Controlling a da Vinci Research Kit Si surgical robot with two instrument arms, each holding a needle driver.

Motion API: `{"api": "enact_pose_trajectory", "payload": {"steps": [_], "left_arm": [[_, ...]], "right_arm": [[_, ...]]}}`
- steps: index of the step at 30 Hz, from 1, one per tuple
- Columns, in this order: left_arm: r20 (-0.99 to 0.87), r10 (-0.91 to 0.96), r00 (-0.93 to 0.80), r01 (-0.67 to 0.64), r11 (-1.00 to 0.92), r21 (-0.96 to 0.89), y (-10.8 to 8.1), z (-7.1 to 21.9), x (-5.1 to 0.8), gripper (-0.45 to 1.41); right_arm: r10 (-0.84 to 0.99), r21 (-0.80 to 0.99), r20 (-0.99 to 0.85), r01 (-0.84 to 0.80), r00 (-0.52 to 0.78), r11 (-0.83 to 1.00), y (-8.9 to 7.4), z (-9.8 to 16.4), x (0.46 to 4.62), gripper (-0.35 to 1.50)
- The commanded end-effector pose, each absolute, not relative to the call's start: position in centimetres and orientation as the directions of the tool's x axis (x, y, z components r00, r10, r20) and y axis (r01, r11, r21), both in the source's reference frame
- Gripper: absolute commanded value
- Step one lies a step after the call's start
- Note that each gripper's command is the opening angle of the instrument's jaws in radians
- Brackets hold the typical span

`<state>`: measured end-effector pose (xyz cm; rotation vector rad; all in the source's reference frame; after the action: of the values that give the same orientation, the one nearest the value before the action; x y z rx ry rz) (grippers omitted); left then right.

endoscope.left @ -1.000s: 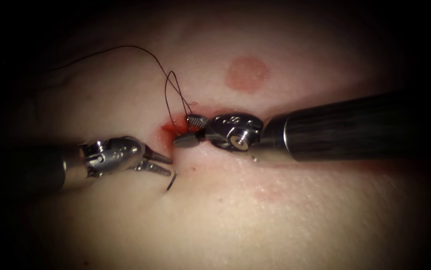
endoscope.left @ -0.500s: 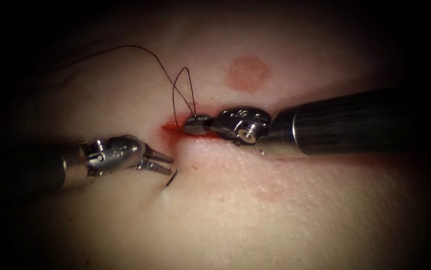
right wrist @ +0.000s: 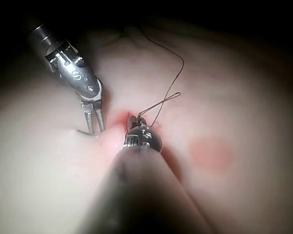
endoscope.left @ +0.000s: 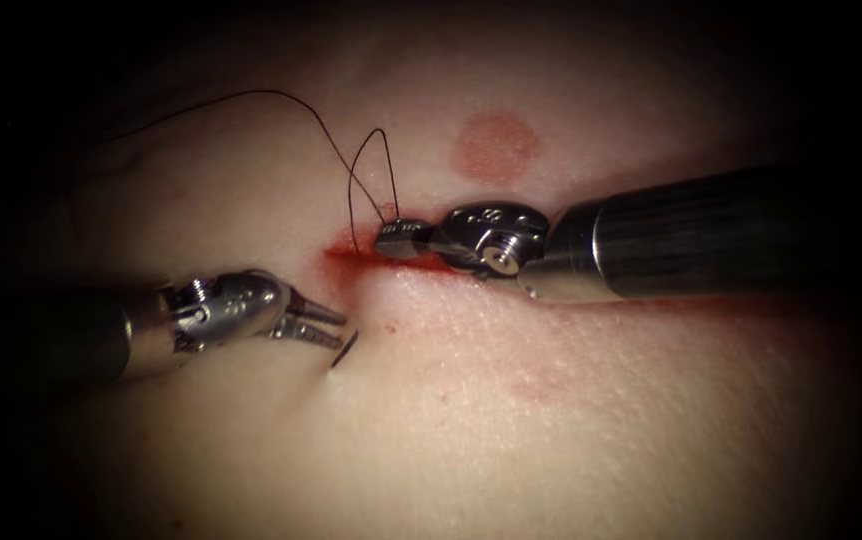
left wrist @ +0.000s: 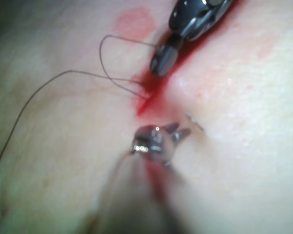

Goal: Wound Closure
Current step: Throw the needle through the bottom of the incision.

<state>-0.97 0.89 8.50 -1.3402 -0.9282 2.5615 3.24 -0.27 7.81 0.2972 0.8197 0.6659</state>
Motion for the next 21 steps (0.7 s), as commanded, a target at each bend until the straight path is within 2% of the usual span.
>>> {"api": "enact_pose_trajectory", "payload": {"steps": [1, 21], "left_arm": [[-0.711, 0.358, -0.605, 0.182, -0.807, -0.562, 0.86, 8.57, -1.03, -0.17], [-0.711, 0.359, -0.605, 0.180, -0.807, -0.562, 0.86, 8.57, -1.05, -0.17]], "right_arm": [[0.644, 0.485, -0.578, -0.424, 0.501, 0.765, -0.29, 7.86, 3.28, -0.35], [0.631, 0.541, -0.590, -0.334, 0.504, 0.772, -0.36, 7.83, 3.34, -0.35]]}}
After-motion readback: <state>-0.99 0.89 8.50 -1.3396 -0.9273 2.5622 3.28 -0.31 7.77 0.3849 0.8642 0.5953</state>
